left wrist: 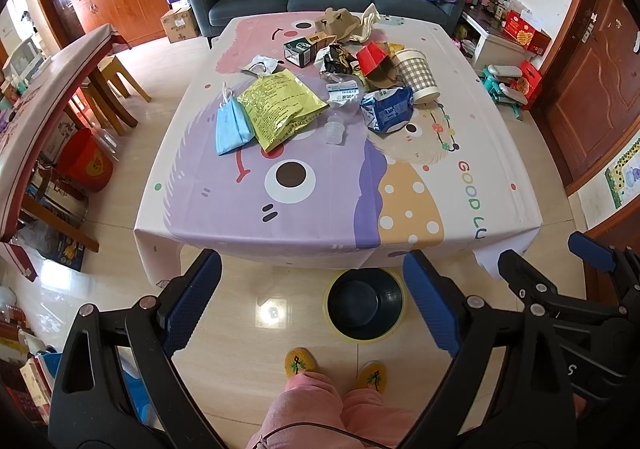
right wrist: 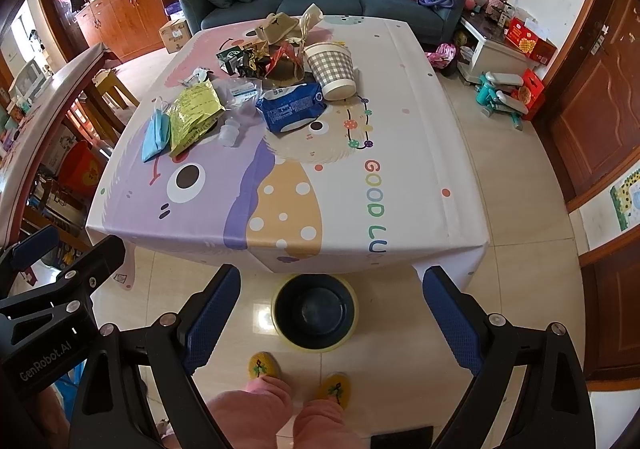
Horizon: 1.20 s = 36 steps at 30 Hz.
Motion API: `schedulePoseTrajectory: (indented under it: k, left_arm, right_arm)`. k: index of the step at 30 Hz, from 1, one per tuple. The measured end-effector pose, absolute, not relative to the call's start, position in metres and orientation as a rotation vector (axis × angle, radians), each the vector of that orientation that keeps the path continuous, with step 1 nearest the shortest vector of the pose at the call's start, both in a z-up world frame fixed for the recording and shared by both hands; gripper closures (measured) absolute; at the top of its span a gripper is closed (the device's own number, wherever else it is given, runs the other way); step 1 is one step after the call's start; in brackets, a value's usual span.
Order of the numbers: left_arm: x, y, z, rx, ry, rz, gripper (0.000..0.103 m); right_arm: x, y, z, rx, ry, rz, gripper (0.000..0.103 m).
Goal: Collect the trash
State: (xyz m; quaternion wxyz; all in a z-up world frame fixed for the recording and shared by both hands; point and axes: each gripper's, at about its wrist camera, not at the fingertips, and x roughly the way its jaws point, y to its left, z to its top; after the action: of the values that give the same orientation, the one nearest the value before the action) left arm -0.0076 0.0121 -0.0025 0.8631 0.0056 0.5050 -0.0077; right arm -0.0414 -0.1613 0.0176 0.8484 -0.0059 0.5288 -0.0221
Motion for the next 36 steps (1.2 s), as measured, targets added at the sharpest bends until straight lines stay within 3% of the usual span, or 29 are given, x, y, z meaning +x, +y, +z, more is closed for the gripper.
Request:
schedulePoseTrajectory:
  k: [19, 36]
  left_arm:
    - [0.041, 0.034, 0.023, 0.05, 0.985, -0.156, 0.012]
    - [0.112, 0.062, 0.038, -0.096, 0.93, -0.105, 0.012]
  right_arm:
    - [-0.021, -0.147, 0.053, 0.045, 1.043, -0.168, 0.008]
    - [0.034, -0.183, 0.095, 0.084, 0.971, -0.191, 0.006]
